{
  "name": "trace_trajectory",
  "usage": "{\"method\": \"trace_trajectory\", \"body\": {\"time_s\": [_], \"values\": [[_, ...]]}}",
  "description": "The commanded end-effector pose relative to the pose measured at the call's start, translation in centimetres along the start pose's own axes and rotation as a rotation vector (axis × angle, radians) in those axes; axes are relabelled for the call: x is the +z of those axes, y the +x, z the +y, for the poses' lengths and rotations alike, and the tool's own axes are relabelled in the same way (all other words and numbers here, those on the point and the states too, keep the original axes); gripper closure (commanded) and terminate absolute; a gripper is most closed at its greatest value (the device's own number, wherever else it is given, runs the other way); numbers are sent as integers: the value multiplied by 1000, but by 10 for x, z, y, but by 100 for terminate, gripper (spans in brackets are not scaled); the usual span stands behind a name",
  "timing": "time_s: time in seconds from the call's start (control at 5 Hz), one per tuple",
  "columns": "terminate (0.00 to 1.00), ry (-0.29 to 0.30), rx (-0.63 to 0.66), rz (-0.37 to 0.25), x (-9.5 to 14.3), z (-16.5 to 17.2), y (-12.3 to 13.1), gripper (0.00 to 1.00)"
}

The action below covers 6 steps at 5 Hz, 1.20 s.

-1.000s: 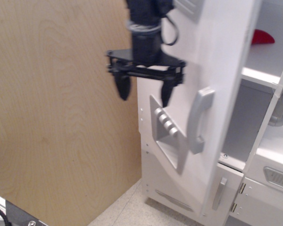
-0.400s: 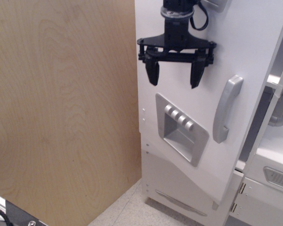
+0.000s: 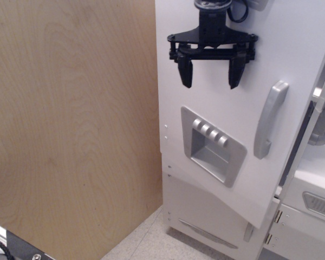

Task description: Close fridge

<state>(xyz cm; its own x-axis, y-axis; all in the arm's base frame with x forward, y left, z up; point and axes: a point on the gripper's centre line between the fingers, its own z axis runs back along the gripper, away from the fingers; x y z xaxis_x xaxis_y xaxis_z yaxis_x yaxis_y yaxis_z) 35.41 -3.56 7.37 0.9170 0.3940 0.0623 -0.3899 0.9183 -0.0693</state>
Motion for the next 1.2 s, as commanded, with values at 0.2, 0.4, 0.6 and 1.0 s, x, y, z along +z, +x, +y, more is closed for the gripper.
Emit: {"method": "trace_trajectory", "body": {"time_s": [0.2,0.4,0.6,1.0], "values": [[0,-39,36,-78,21,-7,29,0],[0,-42,54,-100,22,-8,38,0],[0,-51,66,-102,24,-9,44,0],[0,-55,85,-124,26,-12,52,0]]}}
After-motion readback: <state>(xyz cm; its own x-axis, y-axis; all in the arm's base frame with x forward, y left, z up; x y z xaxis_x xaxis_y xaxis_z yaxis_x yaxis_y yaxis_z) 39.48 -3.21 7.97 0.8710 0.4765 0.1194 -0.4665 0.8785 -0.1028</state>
